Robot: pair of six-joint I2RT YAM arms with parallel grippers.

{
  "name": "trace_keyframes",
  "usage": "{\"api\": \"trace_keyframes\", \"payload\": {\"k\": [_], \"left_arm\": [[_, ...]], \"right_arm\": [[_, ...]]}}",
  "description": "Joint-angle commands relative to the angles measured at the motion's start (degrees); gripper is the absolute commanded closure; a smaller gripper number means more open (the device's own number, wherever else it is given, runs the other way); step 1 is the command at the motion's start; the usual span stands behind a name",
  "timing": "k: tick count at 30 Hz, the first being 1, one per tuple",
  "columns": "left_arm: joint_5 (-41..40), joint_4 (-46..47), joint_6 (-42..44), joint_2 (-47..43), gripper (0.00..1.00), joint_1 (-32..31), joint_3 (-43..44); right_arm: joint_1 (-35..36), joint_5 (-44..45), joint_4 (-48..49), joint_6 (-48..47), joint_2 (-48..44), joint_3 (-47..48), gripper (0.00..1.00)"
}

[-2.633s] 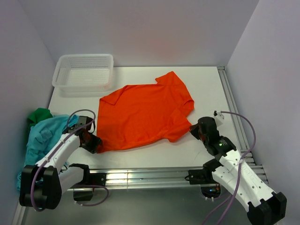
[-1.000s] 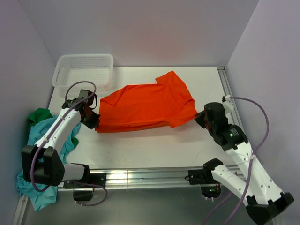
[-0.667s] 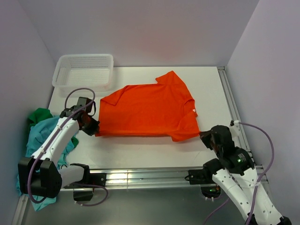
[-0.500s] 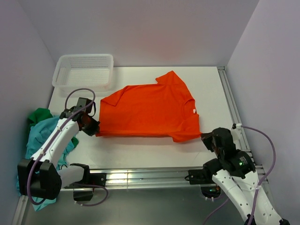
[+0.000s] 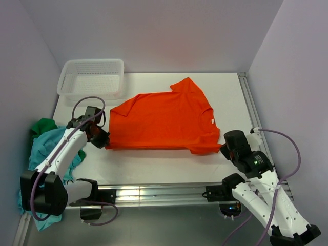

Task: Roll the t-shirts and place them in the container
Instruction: Fold the tshirt

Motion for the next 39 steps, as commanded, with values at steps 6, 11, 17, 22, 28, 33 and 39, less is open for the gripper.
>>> {"api": "trace_keyframes", "payload": {"k": [6, 11, 17, 22, 28, 33, 39], "left_arm": [[-0.62, 2.26, 0.26, 4.21, 1.0, -0.13, 2.56], [-1.85, 1.3, 0.7, 6.85, 1.0, -0.13, 5.1], [-2.64, 1.29, 0.62, 8.96, 1.0, -0.13, 7.48], [-2.55, 1.38, 0.88, 11.86, 1.0, -0.13, 9.24], [-2.91, 1.64, 1.14, 13.62, 1.0, -0.13, 10.12], [-3.17, 2.26, 1.32, 15.63, 1.0, -0.13, 10.82], [-3.34, 2.44, 1.85, 19.24, 1.0, -0.13, 12.23]], "right_arm": [[-0.09, 5.36, 5.56, -10.67, 9.48, 7.68, 1.0], [-0.26, 4.75, 7.93, -17.88, 18.54, 13.4, 1.0], [-0.17, 4.05, 11.0, -22.54, 23.99, 16.13, 1.0], [-0.44, 2.38, 14.15, -27.2, 29.26, 17.36, 1.0], [-0.79, 2.12, 17.24, -30.36, 33.39, 17.36, 1.0], [-1.58, 2.91, 18.56, -31.77, 37.96, 19.46, 1.0], [-2.98, 2.47, 20.76, -33.88, 42.71, 21.66, 1.0]]}}
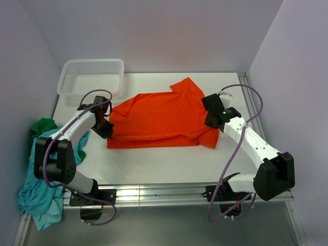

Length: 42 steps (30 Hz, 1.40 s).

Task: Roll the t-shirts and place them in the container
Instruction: Fold the tshirt

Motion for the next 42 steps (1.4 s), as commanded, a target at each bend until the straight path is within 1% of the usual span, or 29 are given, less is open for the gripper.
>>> {"api": "trace_keyframes", "payload": {"k": [1, 11, 17, 29, 34, 42], "left_arm": [[-1.58, 0.86, 1.24, 1.15, 1.0, -0.13, 2.48], [-2.19, 0.34, 1.5, 3.52, 1.0, -0.05, 6.43], [-2.54, 0.25, 1.94, 6.33, 1.0, -0.05, 8.54], [-1.58, 2.62, 3.43, 9.15, 0.99, 1.1, 9.16], [-0.96, 3.41, 4.13, 9.58, 1.0, 1.54, 9.34], [-0.43, 4.38, 4.93, 8.88, 1.0, 1.89, 8.81]], "right_arm": [[-1.15, 0.72, 3.03, -2.34, 1.84, 3.79, 1.0], [-2.56, -0.86, 5.41, -6.82, 7.29, 8.27, 1.0], [-2.91, -0.95, 6.38, -7.53, 11.59, 10.9, 1.0], [-3.08, -1.92, 8.84, -8.41, 20.3, 16.09, 0.99], [-3.26, -3.06, 10.06, -8.85, 21.88, 17.67, 0.99], [-3.17, -5.79, 14.63, -10.08, 20.66, 16.01, 1.0]]}}
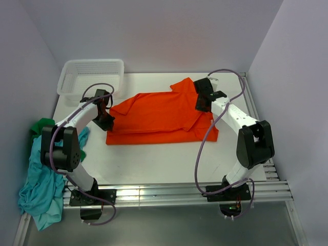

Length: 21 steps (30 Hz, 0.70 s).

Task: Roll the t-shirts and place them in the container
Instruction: Fold the tshirt

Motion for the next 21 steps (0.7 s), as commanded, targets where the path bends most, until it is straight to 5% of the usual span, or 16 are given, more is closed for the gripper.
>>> {"api": "trace_keyframes", "payload": {"k": [1, 8, 21], "left_arm": [[0.73, 1.3, 1.41, -0.67, 0.99, 0.47, 1.14], [0.99, 2.09, 1.67, -1.99, 1.0, 0.56, -0.09], [2.48, 8.05, 3.25, -6.55, 0.99, 0.99, -3.43]], "right_arm": [[-0.46, -0.93, 4.34, -1.1, -1.49, 1.14, 1.0], [-0.46, -2.52, 8.56, -1.62, -4.83, -2.11, 0.99], [-0.46, -1.55, 7.25, -1.18, 4.13, 4.56, 0.9]]}}
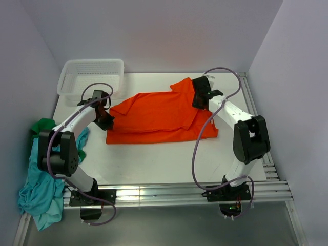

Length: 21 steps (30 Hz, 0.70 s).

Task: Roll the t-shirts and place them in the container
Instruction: Fold the tshirt

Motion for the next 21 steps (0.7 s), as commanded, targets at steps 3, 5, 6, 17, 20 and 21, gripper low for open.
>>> {"api": "trace_keyframes", "payload": {"k": [3, 5, 6, 17, 20, 21], "left_arm": [[1.88, 6.06, 2.29, -6.06, 0.97, 1.09, -2.94], [2.4, 6.77, 2.91, -6.68, 0.93, 1.52, -3.29], [2.75, 7.12, 3.69, -6.86, 0.9, 1.7, -3.47], [4.68, 10.37, 8.18, -11.07, 0.38, 2.93, -4.61], [7.06, 11.25, 10.2, -14.32, 0.36, 2.93, -5.75], [7.85, 11.77, 10.64, -15.37, 0.35, 2.93, -7.49]], "right_arm": [[-0.44, 1.0, 0.97, -0.57, 3.14, 5.73, 0.72], [-0.44, 0.74, 0.88, -0.66, 3.58, 6.53, 0.69], [-0.53, 0.83, 0.8, -0.49, 3.41, 6.62, 0.59], [-0.44, -2.67, 2.99, 2.41, -13.89, -6.9, 0.43], [-0.62, -3.3, 2.73, 4.61, -20.66, -14.81, 0.44], [-0.7, -3.04, 2.29, 5.31, -21.98, -16.48, 0.45]]}}
